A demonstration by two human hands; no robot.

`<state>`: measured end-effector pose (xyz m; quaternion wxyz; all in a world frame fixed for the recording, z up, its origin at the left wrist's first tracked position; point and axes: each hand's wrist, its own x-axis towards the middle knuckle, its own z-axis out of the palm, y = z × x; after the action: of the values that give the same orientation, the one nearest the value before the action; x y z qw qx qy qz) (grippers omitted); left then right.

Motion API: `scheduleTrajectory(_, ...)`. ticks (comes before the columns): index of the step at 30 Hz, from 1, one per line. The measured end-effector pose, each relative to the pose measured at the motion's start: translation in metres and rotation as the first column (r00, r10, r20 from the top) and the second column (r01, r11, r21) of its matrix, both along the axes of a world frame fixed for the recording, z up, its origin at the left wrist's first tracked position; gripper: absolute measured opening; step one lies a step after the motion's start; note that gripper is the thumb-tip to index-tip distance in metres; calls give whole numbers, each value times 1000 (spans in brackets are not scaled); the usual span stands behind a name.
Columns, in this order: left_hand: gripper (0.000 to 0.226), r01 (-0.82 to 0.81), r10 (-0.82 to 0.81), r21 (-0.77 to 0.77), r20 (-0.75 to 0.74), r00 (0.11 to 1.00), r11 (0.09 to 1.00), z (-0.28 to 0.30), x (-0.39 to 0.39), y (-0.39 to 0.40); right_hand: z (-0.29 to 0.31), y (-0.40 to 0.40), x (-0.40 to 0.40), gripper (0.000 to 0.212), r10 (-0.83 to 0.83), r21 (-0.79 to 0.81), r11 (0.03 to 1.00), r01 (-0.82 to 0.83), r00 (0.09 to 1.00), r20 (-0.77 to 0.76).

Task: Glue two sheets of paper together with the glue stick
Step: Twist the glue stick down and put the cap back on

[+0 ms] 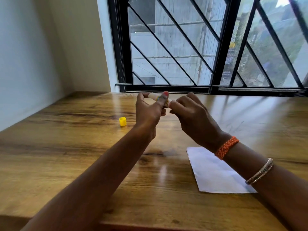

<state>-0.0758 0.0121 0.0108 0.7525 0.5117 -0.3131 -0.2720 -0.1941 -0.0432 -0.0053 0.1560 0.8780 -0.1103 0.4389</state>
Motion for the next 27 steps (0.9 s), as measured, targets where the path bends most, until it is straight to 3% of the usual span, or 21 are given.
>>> scheduleTrajectory(3, 39, -14, 14, -5, -3, 1000, 1000, -1, -2, -1, 3, -3, -5, 23, 21, -48, 999, -20, 1000, 7)
scheduleTrajectory(6, 37, -43, 43, 0, 11, 999, 999, -2, 1, -1, 3, 3, 1, 30, 98, 348, 924, -159, 978, 187)
scheduleTrajectory(7, 36, -52, 53, -4, 12, 999, 999, -2, 2, -1, 4, 5, 3, 35, 79, 550, 808, -211, 964, 254)
scheduleTrajectory(8, 35, -63, 63, -7, 13, 998, 998, -2, 3, -1, 6, 8, 6, 34, 70, 743, 598, -300, 943, 325)
scheduleTrajectory(9, 34, -70, 70, -6, 15, 997, 998, -3, 4, -2, 8, 11, 8, 30, 66, 849, 329, -414, 907, 416)
scheduleTrajectory(10, 34, -73, 73, 2, 17, 997, 997, -3, 4, -2, 9, 12, 9, 24, 42, 858, 120, -500, 866, 499)
scheduleTrajectory(11, 37, -72, 72, 10, 20, 997, 997, -4, 4, -2, 9, 14, 11, 19, 20, 839, 52, -541, 841, 541)
scheduleTrajectory(12, 41, -68, 68, 17, 21, 997, 998, -4, 5, -2, 9, 16, 11, 17, 25, 833, 131, -537, 842, 539)
scheduleTrajectory(13, 43, -62, 61, 21, 19, 998, 998, -4, 5, -2, 9, 16, 10, 16, 55, 809, 332, -485, 866, 497)
scheduleTrajectory(14, 45, -58, 58, 22, 13, 998, 998, -4, 5, -2, 7, 16, 8, 15, 107, 698, 601, -388, 905, 411)
scheduleTrajectory(15, 48, -59, 58, 20, 8, 998, 998, -4, 5, -3, 5, 14, 5, 12, 140, 484, 834, -265, 950, 280)
scheduleTrajectory(16, 49, -61, 61, 22, 6, 998, 998, -4, 5, -3, 5, 13, 3, 14, 106, 230, 964, -137, 984, 141)
scheduleTrajectory(17, 50, -63, 63, 24, 7, 998, 998, -3, 4, -3, 5, 10, 1, 21, 27, 16, 999, -28, 999, 47)
scheduleTrajectory(19, 48, -59, 58, 24, 10, 998, 998, -3, 3, -2, 6, 7, -3, 25, -84, -136, 987, 84, 996, 7)
scheduleTrajectory(20, 49, -56, 56, 20, 8, 998, 998, -3, 3, -2, 6, 7, -3, 24, -85, -78, 993, 87, 996, 26)
scheduleTrajectory(22, 48, -56, 55, 18, 5, 998, 998, -3, 3, -2, 6, 11, -1, 29, -26, 255, 967, -5, 993, 119)
scheduleTrajectory(23, 47, -58, 58, 20, 6, 998, 998, -3, 3, -1, 6, 13, 1, 32, -3, 461, 884, -78, 985, 172)
scheduleTrajectory(24, 46, -61, 61, 22, 8, 998, 998, -3, 4, -1, 8, 14, 3, 31, 9, 655, 740, -156, 975, 221)
scheduleTrajectory(26, 44, -60, 60, 23, 11, 998, 998, -3, 5, -1, 11, 14, 7, 23, 38, 884, 275, -378, 923, 382)
scheduleTrajectory(27, 44, -54, 54, 23, 9, 999, 998, -4, 6, -1, 12, 14, 8, 19, 18, 877, 45, -479, 878, 479)
